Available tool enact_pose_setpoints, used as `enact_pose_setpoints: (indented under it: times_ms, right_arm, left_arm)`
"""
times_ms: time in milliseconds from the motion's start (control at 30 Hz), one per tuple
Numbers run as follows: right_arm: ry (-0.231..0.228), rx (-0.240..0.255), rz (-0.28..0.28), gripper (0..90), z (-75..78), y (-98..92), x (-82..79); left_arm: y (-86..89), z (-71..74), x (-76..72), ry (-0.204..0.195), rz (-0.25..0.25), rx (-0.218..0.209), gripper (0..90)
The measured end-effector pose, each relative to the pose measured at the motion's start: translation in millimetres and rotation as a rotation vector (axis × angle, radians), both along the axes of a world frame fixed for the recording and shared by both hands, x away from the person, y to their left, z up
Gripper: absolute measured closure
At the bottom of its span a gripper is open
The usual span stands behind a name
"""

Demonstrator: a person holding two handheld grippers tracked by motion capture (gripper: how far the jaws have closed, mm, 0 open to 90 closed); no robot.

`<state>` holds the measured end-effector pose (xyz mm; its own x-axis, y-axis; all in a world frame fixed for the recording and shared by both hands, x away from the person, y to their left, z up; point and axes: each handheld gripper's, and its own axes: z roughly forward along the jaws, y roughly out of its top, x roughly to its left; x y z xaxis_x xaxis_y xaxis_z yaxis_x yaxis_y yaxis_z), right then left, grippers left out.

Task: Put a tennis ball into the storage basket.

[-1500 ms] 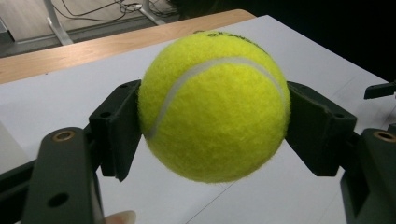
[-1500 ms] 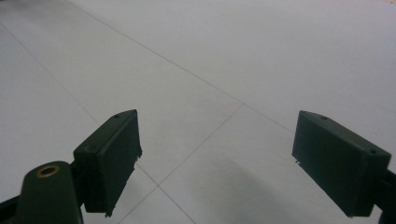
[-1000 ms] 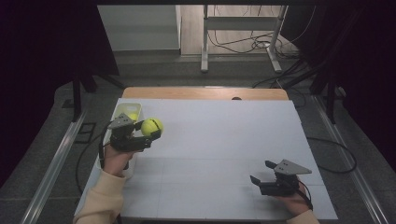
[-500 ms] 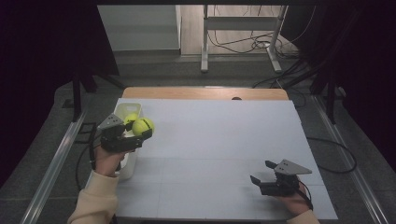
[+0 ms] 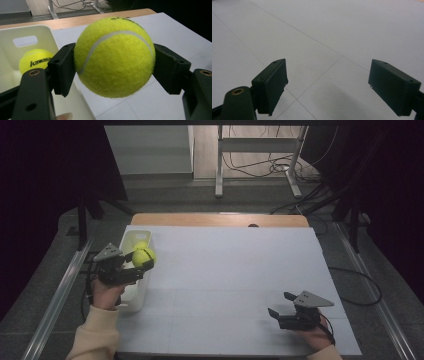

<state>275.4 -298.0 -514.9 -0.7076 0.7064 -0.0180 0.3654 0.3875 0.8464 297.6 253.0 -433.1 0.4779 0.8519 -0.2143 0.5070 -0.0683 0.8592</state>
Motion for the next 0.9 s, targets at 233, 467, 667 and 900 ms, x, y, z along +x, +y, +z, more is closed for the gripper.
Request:
enact_pose_setpoints:
  times_ms: [233,467,667,900]
  right_arm:
    - [0.001,0.003,0.005,15.7,-0.1,0.2,-0.1]
    - [0.0,0.003,0.007,15.7,-0.2,0.1,0.0]
    - [0.001,0.0,0.007,15.7,-0.1,0.2,0.0]
    - [0.002,-0.003,0.005,15.7,-0.2,0.4,-0.1]
  left_arm:
    - [7.5,-2.2,-1.8,0.009,0.02,-0.001,25.7]
    - [17.9,-6.7,-2.3,0.025,0.058,0.01,25.8]
    - [24.7,-6.6,-2.9,0.021,0.082,0.013,25.8]
    - [36.5,-7.3,-4.1,0.023,0.121,0.01,25.8]
